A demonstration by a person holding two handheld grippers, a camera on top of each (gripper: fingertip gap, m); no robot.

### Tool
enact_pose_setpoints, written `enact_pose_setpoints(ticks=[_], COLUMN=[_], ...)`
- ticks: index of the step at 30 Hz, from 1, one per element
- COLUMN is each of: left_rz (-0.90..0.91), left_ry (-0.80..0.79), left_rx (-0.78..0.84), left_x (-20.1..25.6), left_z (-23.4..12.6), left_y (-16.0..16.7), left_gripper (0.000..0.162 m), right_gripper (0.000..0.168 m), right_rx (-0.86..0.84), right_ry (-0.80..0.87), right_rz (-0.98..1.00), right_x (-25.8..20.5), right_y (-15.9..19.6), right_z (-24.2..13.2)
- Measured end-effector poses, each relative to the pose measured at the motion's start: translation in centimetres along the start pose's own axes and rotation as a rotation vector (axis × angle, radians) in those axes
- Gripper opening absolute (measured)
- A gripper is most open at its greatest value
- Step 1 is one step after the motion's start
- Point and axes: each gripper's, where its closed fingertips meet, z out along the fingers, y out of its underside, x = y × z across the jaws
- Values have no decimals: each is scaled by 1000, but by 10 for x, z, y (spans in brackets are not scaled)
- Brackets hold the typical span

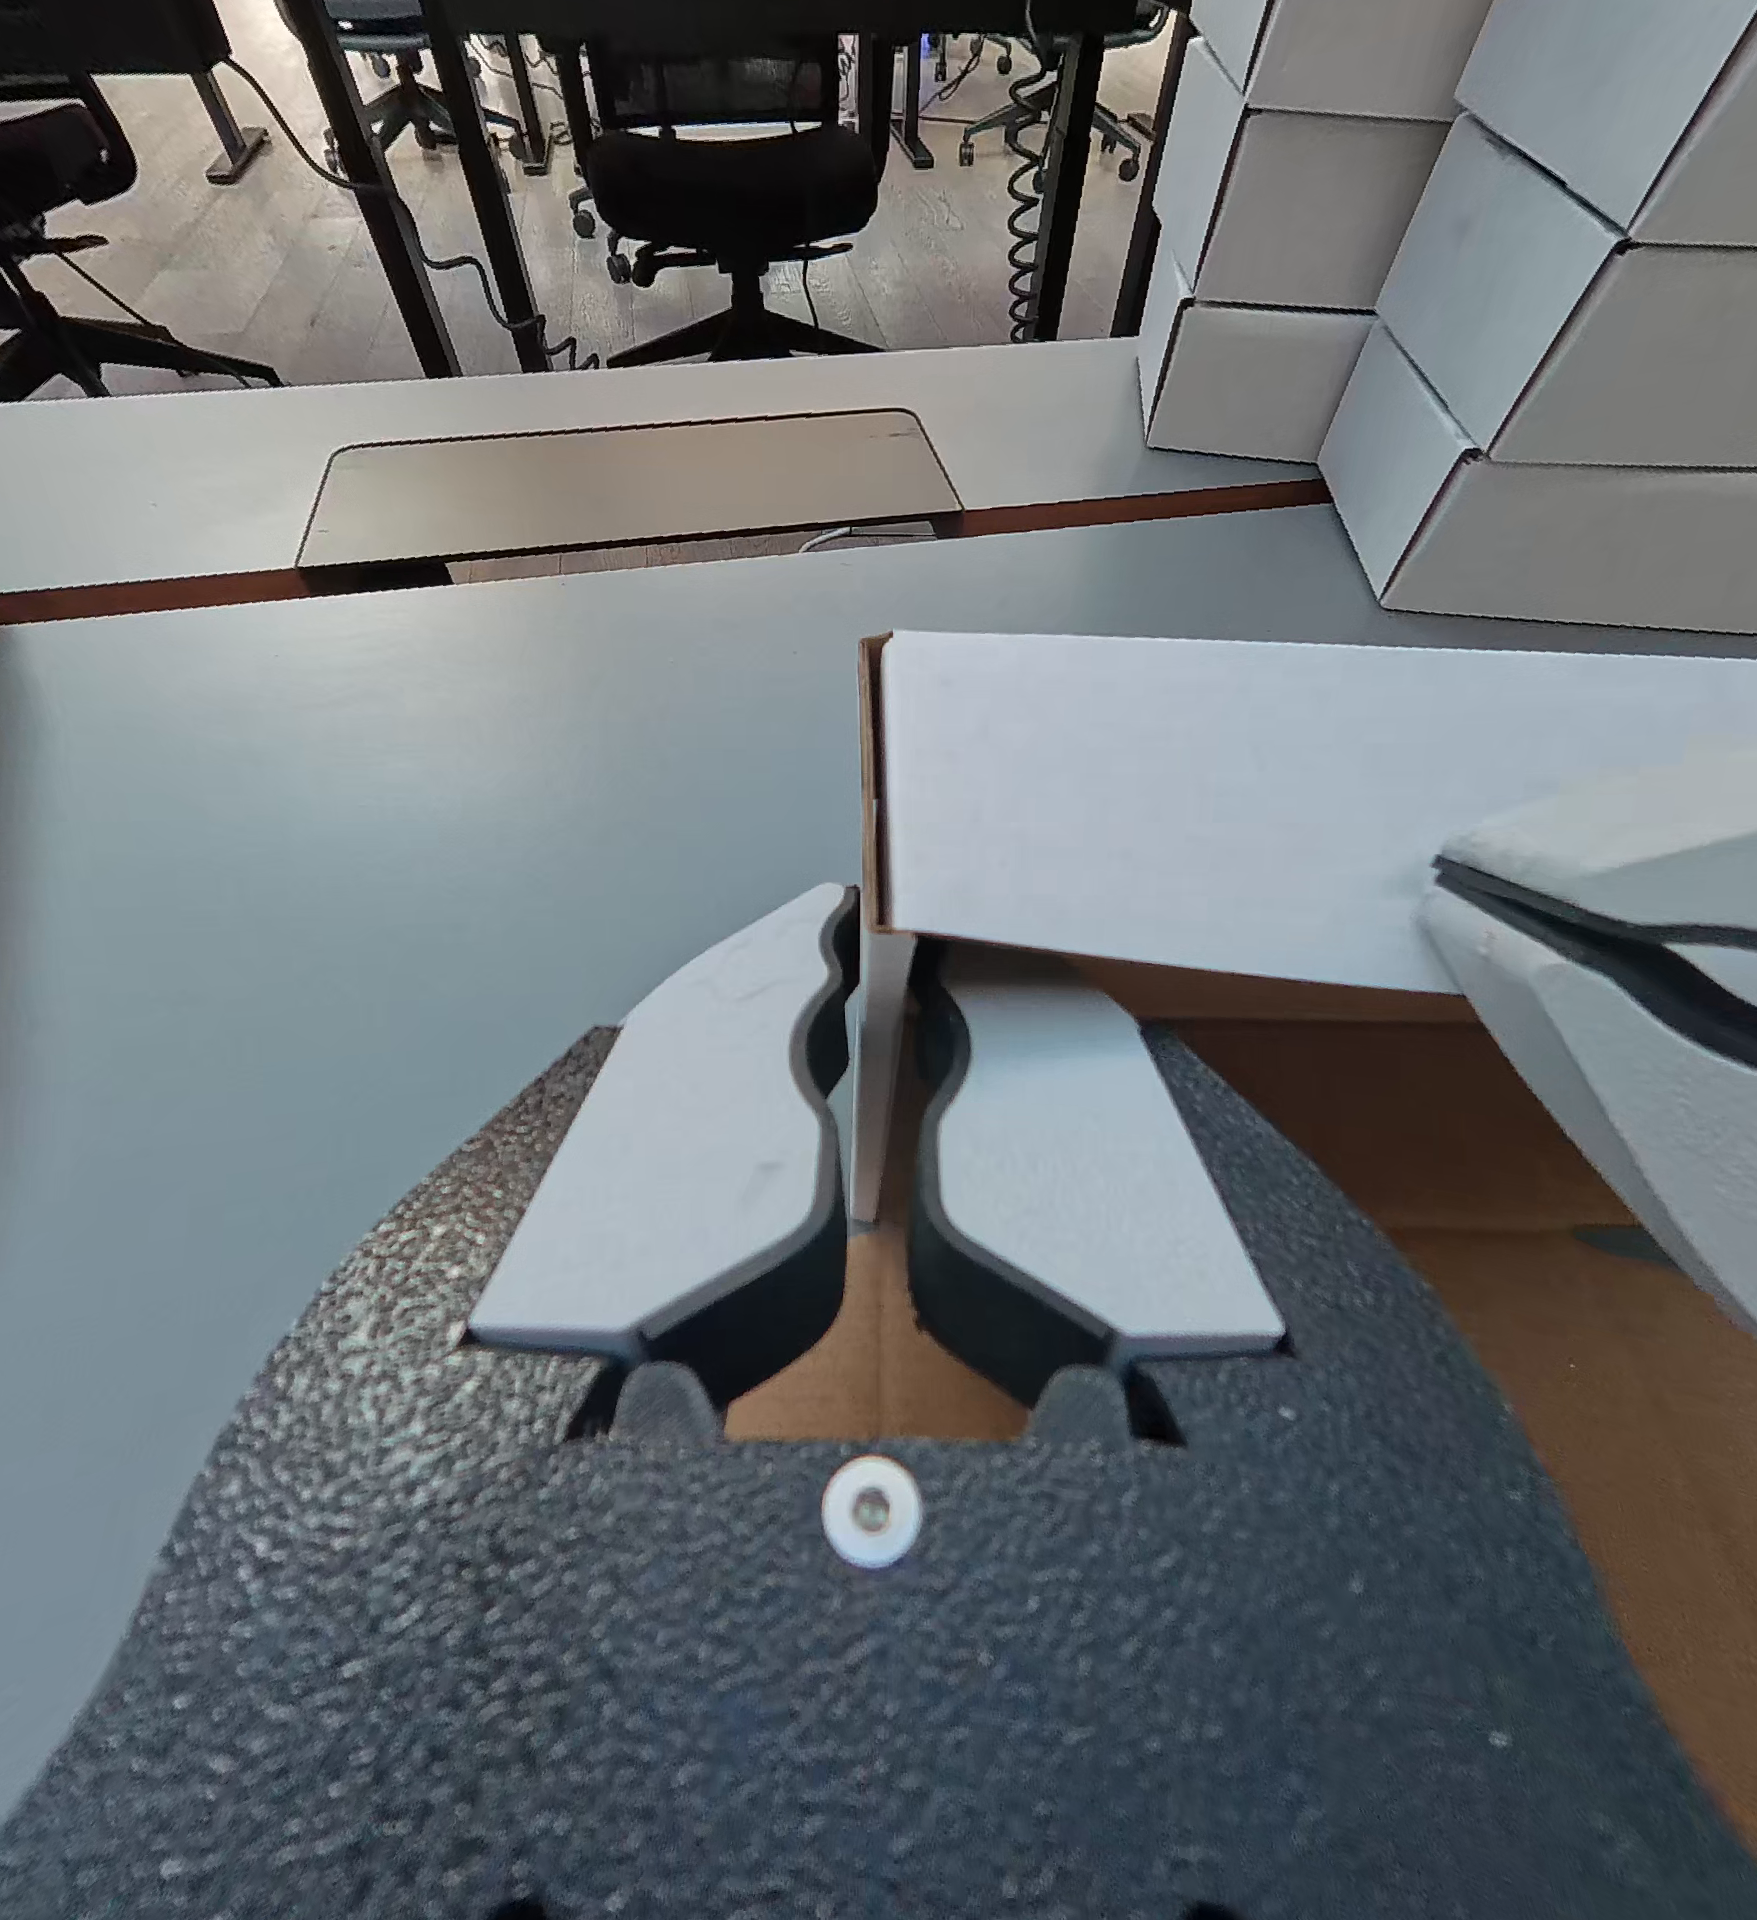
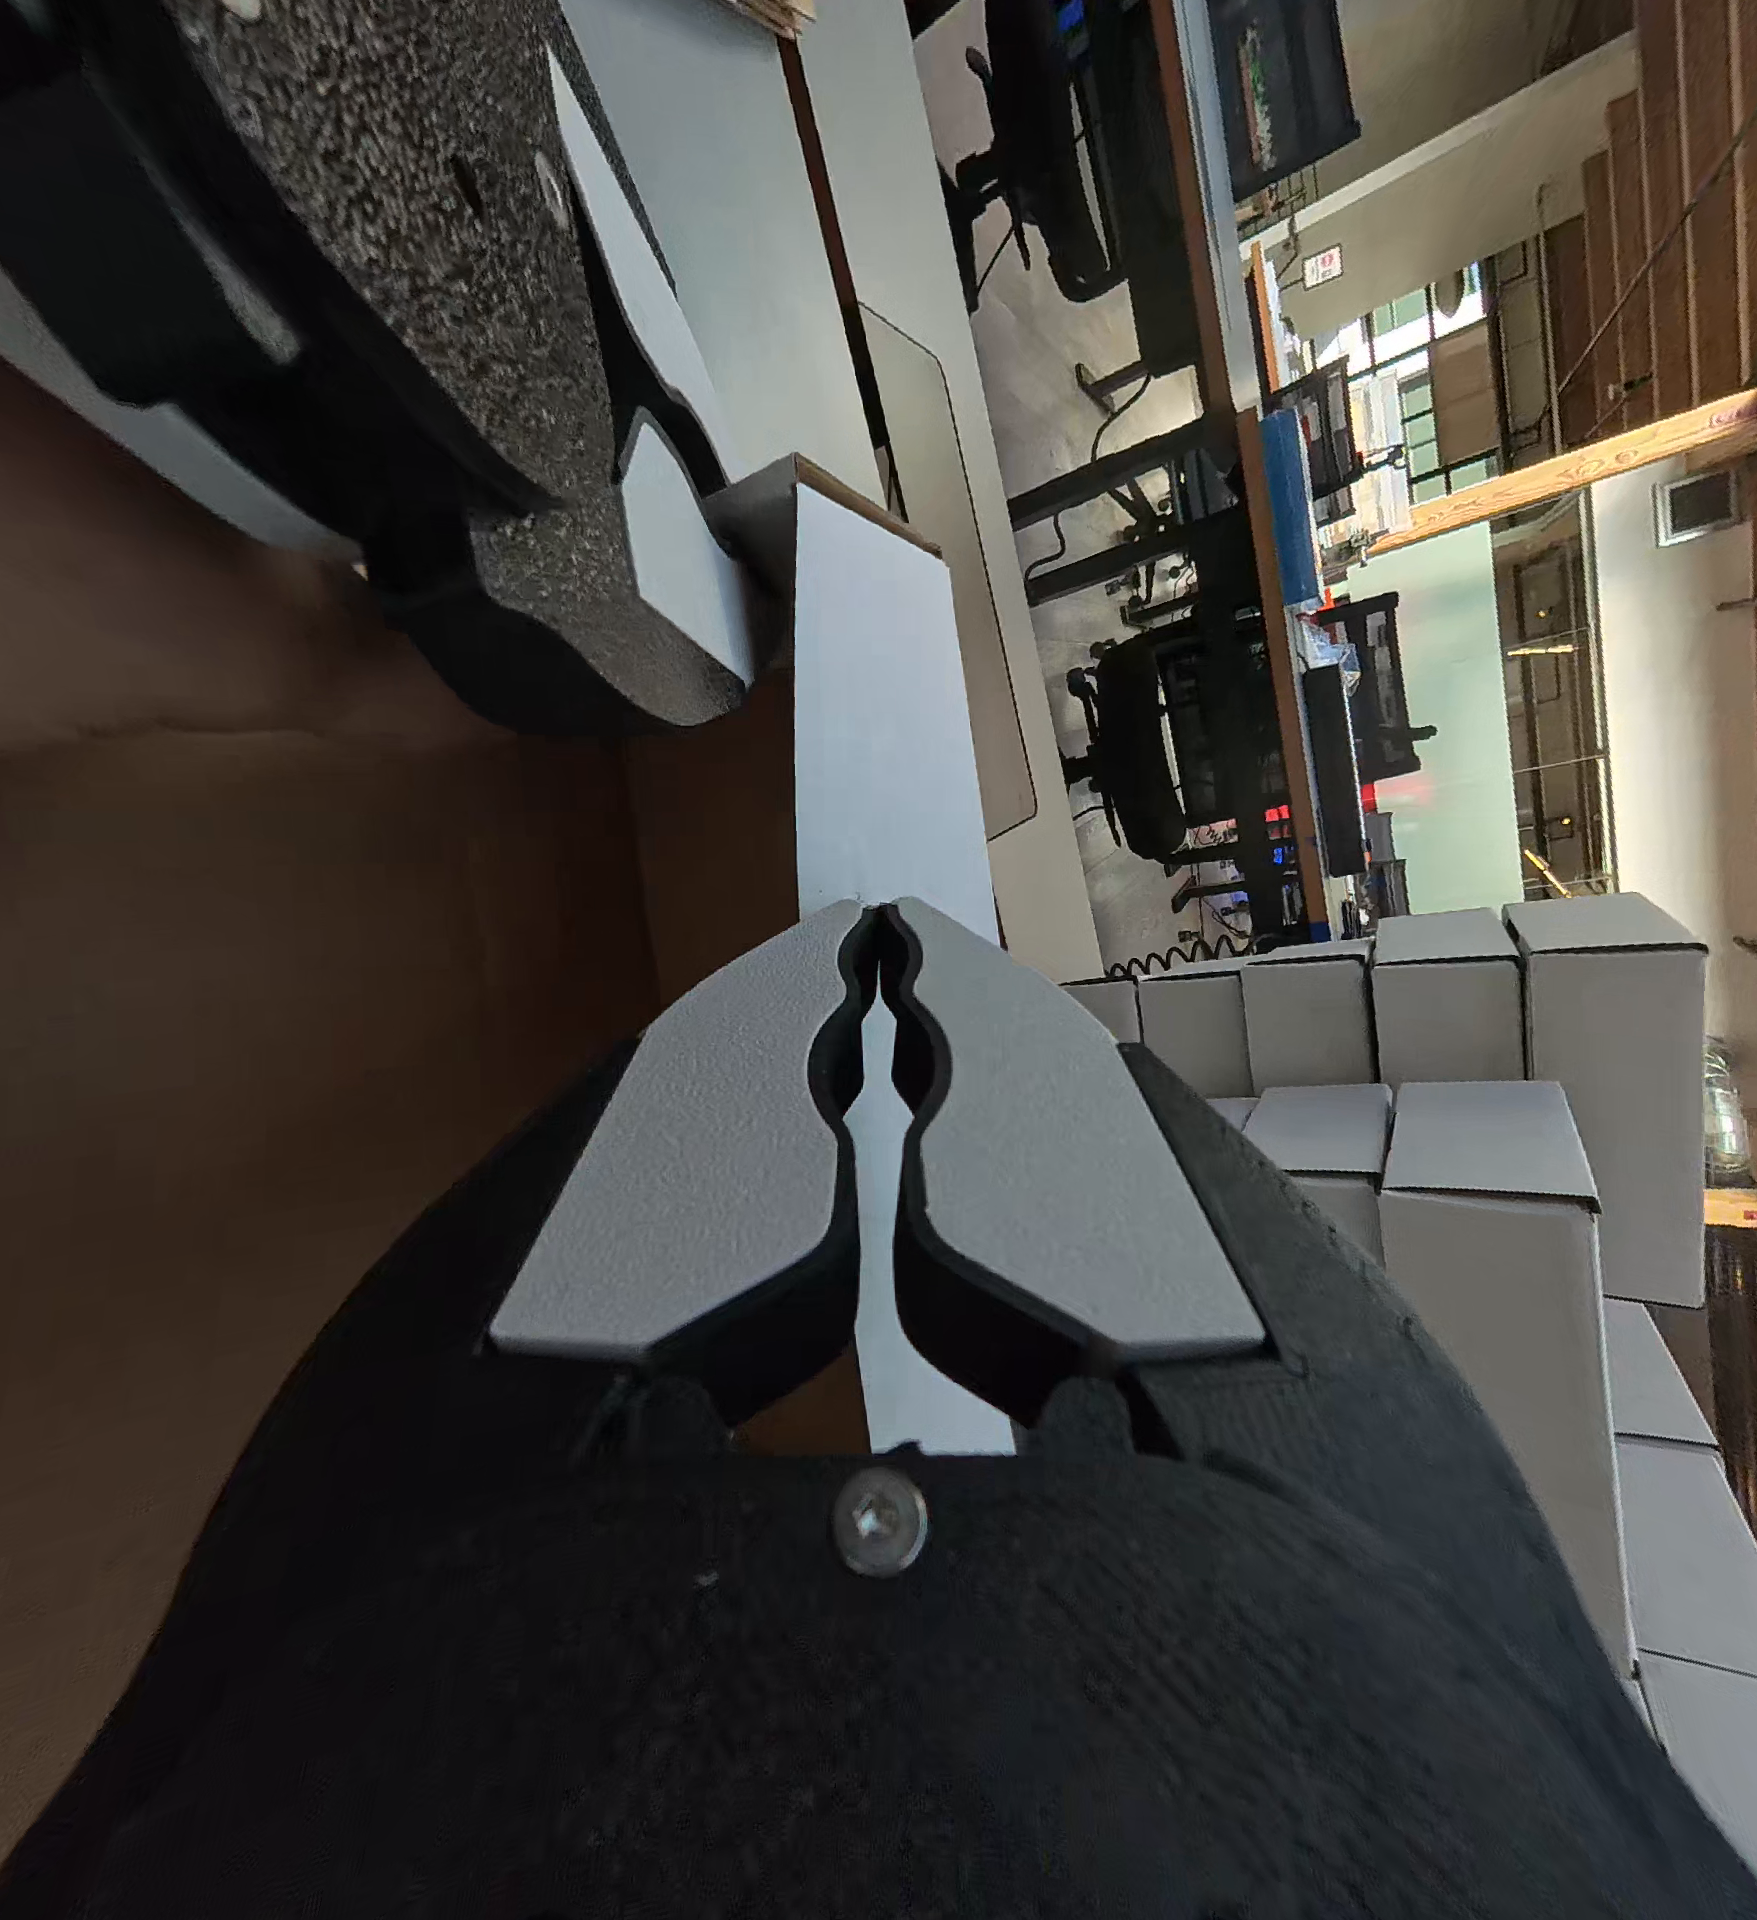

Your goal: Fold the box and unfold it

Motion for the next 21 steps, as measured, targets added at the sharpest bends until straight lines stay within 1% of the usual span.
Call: enact_pose_setpoints(ticks=[4,7,9,10,12,14,17,21], left_rz=[-6,-10,-17,-22,-23,-11,-11,-50], left_ry=[4,4,0,1,1,-6,-10,-19], left_rx=[3,4,4,4,5,5,6,7], left_x=[0,-1,-2,-2,-2,-2,-2,-7], left_z=[0,0,0,0,0,0,0,-1], left_y=[0,0,-1,0,-1,-1,-1,-1], left_gripper=[7,7,8,8,8,8,8,7], right_gripper=[0,0,0,0,0,0,0,0], right_rx=[41,48,22,-6,-44,-67,-108,-213], right_ry=[95,228,310,326,357,396,355,248], right_rz=[-13,-25,30,68,131,149,143,62], right_x=[9,20,29,31,35,43,49,36], right_y=[-6,-3,13,25,48,66,79,85], right_z=[-11,-37,-54,-61,-70,-75,-67,-50])
